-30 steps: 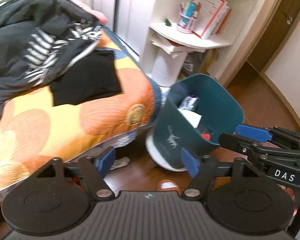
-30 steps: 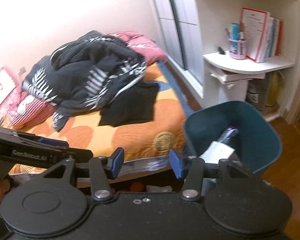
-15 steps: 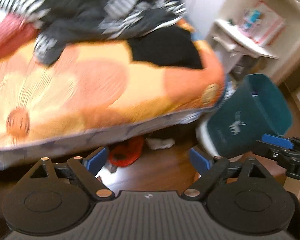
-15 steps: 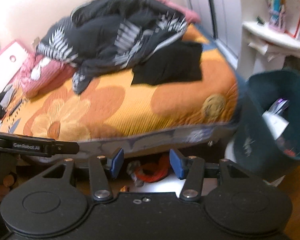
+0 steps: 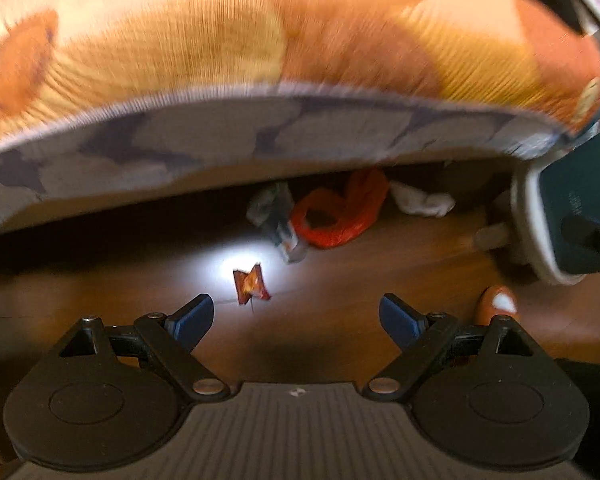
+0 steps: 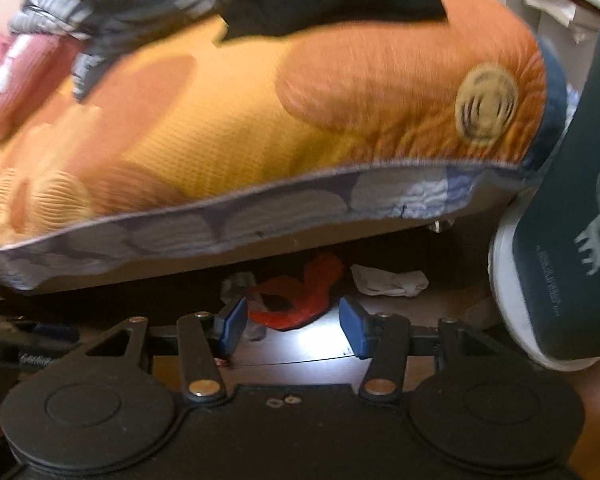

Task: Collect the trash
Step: 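Grasp the orange snack wrapper with left tool while right tool grasps white sock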

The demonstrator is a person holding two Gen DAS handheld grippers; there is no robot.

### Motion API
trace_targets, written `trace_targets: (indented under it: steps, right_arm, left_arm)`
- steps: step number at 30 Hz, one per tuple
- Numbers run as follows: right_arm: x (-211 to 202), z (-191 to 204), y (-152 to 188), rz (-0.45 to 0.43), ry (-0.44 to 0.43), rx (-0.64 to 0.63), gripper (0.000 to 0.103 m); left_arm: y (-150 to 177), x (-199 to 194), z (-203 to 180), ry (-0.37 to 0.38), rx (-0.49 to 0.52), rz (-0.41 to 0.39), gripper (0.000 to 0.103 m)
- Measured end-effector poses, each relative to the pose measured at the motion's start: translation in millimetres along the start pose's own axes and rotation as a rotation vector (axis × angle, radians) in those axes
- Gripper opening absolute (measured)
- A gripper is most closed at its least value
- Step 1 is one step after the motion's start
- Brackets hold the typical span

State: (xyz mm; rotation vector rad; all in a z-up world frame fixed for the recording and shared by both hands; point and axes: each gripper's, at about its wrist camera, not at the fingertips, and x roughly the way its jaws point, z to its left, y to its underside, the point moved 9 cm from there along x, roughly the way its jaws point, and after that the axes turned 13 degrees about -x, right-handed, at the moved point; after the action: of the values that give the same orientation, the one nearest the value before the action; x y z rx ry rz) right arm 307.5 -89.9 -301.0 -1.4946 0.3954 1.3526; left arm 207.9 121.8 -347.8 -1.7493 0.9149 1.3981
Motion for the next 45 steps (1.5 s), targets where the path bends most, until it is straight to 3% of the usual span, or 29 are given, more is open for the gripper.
trace_targets:
  steps: [9,15,22,35,41,43,45]
  right_arm:
    - [97,-50,19,0.122,0.114,0.088,0.051]
    - [156,-105,37,0.167,0.191,0.306,0.051]
    - [214,-148,52,0.145,0.239,0.500,0.051]
    - [275,-178,69,0.213,0.314,0.538,0.050]
    - [287,-176,73,0.223,0.287,0.541,0.048]
    - [289,-176,73,0.219,0.284,0.542,0.047]
    - [294,-176,74,0.230,0.292,0.530,0.045]
  left_arm:
    - [-4,86,6,-0.074,0.177,0.071,0.091]
    - [-6,139,16,-0.062,0.185,0.095,0.090]
    - [3,199,38,-0.098,0.195,0.145,0.091]
    - [12,271,67,-0.122,0.134,0.210,0.090]
    - [11,285,70,-0.092,0.093,0.234,0.075]
    - [10,289,72,-0.082,0.076,0.250,0.061]
    - [10,292,72,-0.073,0.054,0.262,0.056]
